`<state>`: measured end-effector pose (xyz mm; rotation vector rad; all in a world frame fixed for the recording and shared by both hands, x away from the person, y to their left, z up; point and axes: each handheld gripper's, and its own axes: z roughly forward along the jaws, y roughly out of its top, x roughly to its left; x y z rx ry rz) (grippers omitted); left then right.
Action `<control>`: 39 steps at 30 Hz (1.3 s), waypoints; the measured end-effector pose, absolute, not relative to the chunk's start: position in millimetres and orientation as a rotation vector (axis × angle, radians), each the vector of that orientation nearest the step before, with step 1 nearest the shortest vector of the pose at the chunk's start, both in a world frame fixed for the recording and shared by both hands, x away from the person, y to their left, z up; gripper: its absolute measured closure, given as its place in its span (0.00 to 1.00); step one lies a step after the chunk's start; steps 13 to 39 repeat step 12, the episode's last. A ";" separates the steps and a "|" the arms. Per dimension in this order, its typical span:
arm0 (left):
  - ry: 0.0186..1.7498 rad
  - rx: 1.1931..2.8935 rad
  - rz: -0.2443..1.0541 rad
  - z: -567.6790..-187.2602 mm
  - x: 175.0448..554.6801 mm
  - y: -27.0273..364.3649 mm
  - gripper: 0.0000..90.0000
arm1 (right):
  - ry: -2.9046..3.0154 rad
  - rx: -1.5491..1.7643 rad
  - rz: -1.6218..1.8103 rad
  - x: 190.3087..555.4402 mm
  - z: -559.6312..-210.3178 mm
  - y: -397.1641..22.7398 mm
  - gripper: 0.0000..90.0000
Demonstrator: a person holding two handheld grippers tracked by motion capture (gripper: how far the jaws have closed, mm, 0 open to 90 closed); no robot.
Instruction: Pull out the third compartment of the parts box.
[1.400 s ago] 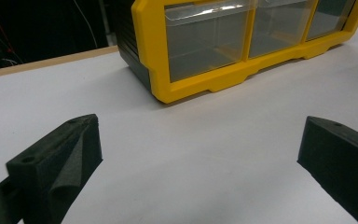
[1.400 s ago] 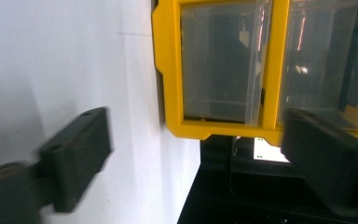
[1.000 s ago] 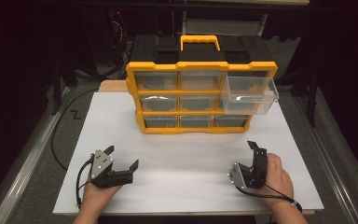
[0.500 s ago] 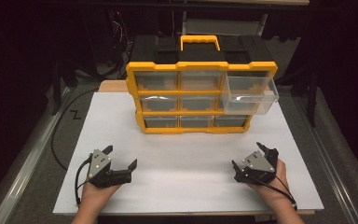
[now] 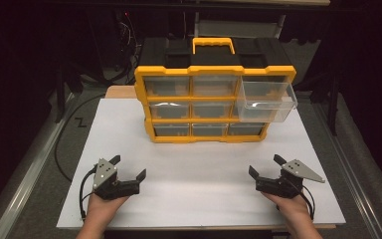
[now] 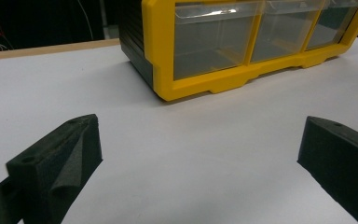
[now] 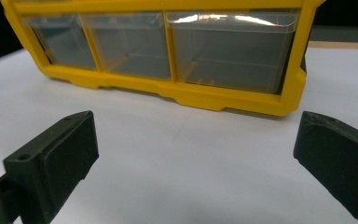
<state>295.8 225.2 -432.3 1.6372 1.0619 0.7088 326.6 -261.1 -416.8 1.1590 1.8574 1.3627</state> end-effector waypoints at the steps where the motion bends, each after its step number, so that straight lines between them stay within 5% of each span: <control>1: 1.065 1.638 0.707 -432.6 295.9 224.9 0.01 | 1.857 1.159 1.363 326.6 -416.8 -261.1 0.01; 39: 1.064 1.639 0.710 -432.1 294.1 223.9 0.01 | 1.842 1.101 1.328 325.3 -414.7 -260.8 0.01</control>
